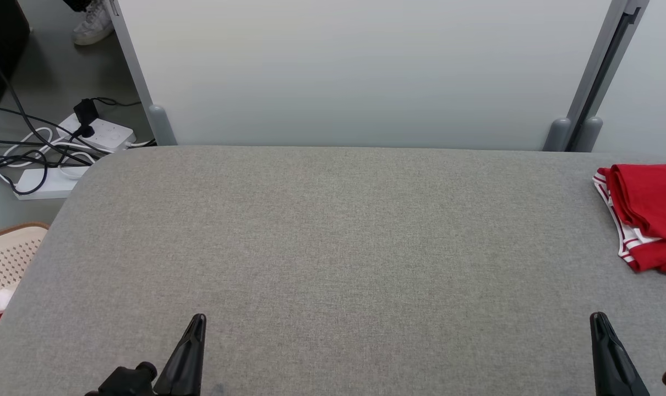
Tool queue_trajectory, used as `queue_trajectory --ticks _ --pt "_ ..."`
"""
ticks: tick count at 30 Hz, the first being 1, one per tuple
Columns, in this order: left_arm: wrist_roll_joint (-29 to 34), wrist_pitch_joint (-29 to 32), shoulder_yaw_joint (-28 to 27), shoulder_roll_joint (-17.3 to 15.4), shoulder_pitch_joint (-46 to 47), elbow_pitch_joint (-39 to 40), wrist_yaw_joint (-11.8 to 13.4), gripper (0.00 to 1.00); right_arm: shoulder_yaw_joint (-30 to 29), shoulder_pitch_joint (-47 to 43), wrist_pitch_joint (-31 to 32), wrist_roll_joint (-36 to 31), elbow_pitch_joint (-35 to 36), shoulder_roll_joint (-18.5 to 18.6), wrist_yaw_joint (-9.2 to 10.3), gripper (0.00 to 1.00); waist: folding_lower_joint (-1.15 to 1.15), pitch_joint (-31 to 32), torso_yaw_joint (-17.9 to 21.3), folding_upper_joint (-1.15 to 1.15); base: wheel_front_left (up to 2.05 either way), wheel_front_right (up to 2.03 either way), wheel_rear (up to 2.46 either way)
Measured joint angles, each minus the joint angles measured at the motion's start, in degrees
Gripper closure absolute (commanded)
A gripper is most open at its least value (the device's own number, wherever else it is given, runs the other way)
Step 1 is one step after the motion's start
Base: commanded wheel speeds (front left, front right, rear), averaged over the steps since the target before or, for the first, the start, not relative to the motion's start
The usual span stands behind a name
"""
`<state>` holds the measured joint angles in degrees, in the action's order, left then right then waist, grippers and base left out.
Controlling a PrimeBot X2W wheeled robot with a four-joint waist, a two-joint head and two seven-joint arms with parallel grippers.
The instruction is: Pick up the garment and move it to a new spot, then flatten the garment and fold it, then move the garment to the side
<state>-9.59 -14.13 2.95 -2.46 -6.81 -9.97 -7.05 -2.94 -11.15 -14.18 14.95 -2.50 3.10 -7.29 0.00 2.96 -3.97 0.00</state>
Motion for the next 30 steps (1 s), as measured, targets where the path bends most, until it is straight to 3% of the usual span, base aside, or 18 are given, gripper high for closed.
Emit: queue_trajectory --ticks 30 --pt "-21.4 4.1 -0.5 -0.3 1.5 -1.3 0.0 1.0 -0.3 2.7 4.4 19.9 -2.7 0.0 0.04 1.0 0.01 -0.8 1.0 0.0 0.0 0.0 0.0"
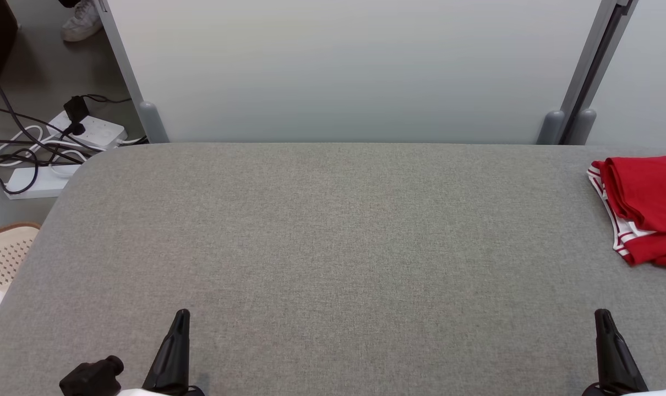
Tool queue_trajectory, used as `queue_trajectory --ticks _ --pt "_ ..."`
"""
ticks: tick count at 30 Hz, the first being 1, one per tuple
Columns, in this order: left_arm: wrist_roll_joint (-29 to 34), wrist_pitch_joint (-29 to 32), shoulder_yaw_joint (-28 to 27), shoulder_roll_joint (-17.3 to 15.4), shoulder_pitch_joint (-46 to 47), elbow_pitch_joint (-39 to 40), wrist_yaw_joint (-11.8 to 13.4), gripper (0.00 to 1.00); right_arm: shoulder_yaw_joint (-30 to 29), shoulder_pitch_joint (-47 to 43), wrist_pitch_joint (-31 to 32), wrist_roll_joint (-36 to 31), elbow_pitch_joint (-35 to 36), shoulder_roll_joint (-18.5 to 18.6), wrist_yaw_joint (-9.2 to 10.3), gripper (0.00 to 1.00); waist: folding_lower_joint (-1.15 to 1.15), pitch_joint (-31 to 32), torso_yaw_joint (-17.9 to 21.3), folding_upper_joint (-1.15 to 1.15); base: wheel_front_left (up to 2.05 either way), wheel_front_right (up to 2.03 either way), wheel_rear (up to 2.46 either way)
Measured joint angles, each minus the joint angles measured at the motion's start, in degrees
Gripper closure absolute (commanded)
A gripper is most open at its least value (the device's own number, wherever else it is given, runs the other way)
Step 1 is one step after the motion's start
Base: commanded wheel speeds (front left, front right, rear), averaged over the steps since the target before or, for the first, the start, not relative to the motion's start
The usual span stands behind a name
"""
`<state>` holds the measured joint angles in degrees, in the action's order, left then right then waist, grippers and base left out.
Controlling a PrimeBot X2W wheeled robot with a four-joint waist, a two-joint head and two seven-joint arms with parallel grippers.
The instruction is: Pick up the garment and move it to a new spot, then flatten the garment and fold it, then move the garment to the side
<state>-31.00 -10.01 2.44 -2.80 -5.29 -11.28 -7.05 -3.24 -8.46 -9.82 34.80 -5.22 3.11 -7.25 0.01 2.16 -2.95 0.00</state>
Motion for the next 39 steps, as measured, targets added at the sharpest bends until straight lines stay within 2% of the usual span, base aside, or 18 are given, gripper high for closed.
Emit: queue_trajectory --ticks 39 --pt "-25.7 6.0 -1.9 -0.2 3.2 -1.7 0.0 1.0 -1.5 4.7 6.0 23.8 -4.4 0.0 0.01 1.0 -0.01 -1.0 1.2 0.0 0.0 0.0 0.0"
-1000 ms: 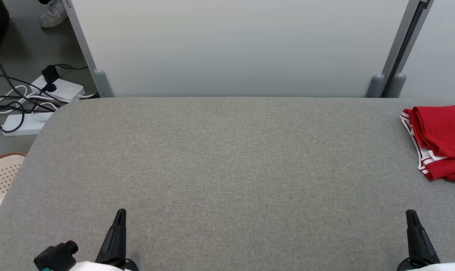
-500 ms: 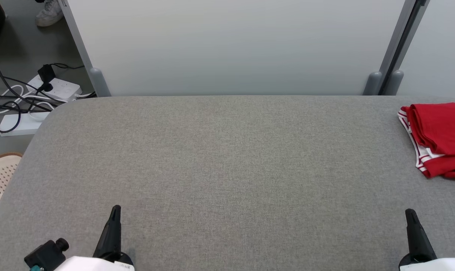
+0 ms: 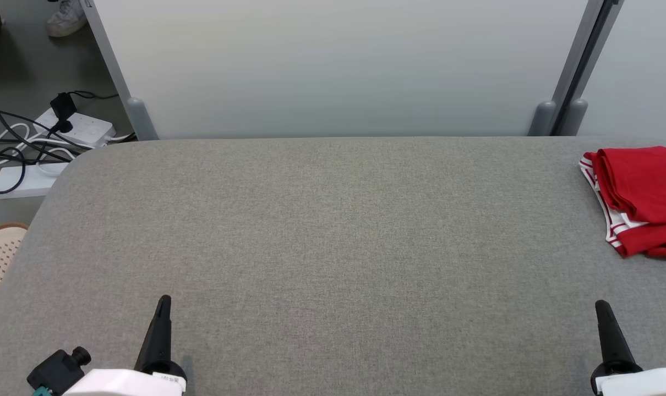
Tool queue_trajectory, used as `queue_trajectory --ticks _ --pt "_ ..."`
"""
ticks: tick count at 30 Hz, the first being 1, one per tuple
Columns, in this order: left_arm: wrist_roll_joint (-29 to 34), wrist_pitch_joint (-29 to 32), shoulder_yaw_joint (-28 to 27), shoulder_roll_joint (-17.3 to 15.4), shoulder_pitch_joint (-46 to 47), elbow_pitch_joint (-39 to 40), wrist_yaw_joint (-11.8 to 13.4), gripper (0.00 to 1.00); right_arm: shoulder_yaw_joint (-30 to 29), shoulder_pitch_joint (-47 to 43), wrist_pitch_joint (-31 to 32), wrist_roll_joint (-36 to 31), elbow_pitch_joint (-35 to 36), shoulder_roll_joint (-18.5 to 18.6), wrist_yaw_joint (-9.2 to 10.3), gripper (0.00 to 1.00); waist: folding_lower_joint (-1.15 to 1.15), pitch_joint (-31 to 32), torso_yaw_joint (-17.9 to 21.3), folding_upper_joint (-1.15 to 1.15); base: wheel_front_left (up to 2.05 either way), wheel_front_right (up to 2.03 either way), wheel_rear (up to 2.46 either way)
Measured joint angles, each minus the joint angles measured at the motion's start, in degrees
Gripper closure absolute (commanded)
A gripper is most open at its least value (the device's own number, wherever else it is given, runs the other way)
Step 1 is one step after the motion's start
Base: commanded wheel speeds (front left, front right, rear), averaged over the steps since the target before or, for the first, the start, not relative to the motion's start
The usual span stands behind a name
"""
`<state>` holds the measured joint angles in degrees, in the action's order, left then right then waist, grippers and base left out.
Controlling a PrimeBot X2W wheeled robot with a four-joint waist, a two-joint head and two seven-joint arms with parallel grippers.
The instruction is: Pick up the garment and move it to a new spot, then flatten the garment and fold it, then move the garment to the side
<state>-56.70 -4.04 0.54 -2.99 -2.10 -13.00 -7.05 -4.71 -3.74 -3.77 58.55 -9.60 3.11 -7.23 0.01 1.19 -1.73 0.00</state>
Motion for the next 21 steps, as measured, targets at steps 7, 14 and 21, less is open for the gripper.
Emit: queue_trajectory --ticks 7,14,21 --pt "-4.6 1.1 -0.5 0.0 0.4 -0.2 0.0 1.0 -0.2 1.0 1.3 4.2 -0.6 0.0 0.0 1.0 0.0 -0.2 0.2 0.0 0.0 0.0 0.0" --pt "-9.0 2.4 -1.0 0.0 1.2 -0.5 0.0 1.0 -0.4 1.7 2.4 8.7 -1.2 0.0 0.0 1.0 0.0 -0.4 0.5 0.0 0.0 0.0 0.0" --pt "-13.9 3.5 -1.4 0.0 1.7 -0.7 0.0 1.0 -0.5 2.4 3.6 13.0 -2.3 0.0 0.0 1.0 0.0 -0.5 0.7 0.0 0.0 0.0 0.0"
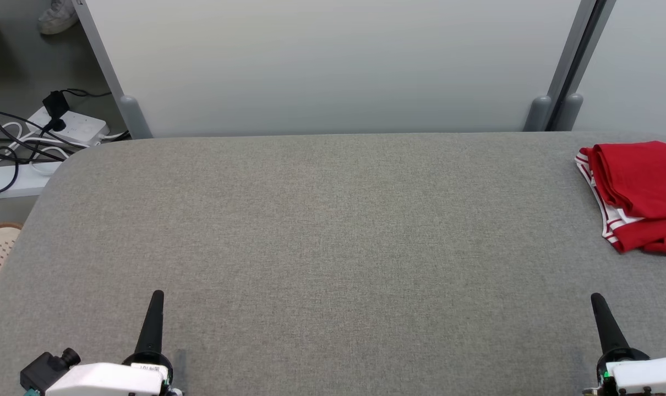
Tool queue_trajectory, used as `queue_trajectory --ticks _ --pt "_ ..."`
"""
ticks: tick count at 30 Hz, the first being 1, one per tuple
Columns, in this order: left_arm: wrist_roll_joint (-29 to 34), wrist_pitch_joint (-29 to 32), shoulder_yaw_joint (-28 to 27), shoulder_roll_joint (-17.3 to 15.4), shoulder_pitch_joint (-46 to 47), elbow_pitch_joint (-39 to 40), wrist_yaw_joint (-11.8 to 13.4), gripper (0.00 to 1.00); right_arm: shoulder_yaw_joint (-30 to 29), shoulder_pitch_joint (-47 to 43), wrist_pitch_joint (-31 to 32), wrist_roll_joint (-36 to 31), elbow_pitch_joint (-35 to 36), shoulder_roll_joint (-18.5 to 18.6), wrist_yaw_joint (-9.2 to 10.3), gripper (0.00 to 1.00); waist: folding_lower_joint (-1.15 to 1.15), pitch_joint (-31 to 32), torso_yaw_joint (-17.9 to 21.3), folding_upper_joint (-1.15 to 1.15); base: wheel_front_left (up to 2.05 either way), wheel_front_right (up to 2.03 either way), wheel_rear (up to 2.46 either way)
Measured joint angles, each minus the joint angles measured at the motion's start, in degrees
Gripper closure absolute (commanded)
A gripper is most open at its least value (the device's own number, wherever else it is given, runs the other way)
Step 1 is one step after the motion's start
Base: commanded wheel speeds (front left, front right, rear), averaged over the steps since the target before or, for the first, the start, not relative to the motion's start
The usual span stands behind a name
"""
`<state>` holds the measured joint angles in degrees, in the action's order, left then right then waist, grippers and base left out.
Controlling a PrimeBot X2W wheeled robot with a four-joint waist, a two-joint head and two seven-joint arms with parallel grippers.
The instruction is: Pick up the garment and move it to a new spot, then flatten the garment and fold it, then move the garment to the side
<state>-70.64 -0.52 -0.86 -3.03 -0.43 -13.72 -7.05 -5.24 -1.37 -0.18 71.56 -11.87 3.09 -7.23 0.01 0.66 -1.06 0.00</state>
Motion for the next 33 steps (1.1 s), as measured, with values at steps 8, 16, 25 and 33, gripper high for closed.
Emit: queue_trajectory --ticks 8,16,25,33 --pt "-5.2 1.5 -0.4 0.0 1.1 -0.3 0.0 1.0 -0.2 1.5 1.3 4.8 -0.4 0.0 0.0 1.0 0.0 -0.2 0.3 0.0 0.0 0.0 0.0" --pt "-10.6 2.6 -1.1 0.0 1.2 -0.7 0.0 1.0 -0.6 2.3 2.7 9.8 -1.8 0.0 0.0 1.0 0.0 -0.4 0.5 0.0 0.0 0.0 0.0" --pt "-17.0 4.1 -1.8 0.0 2.3 -1.2 0.0 1.0 -1.4 3.6 4.2 15.9 -2.4 -0.1 0.0 1.0 0.0 -0.7 0.8 0.0 0.0 0.0 0.0" --pt "-22.2 5.6 -2.2 0.0 3.3 -1.5 0.0 1.0 -1.6 4.8 5.6 20.5 -3.6 -0.2 0.0 1.0 -0.01 -0.8 1.1 0.0 0.0 0.0 0.0"
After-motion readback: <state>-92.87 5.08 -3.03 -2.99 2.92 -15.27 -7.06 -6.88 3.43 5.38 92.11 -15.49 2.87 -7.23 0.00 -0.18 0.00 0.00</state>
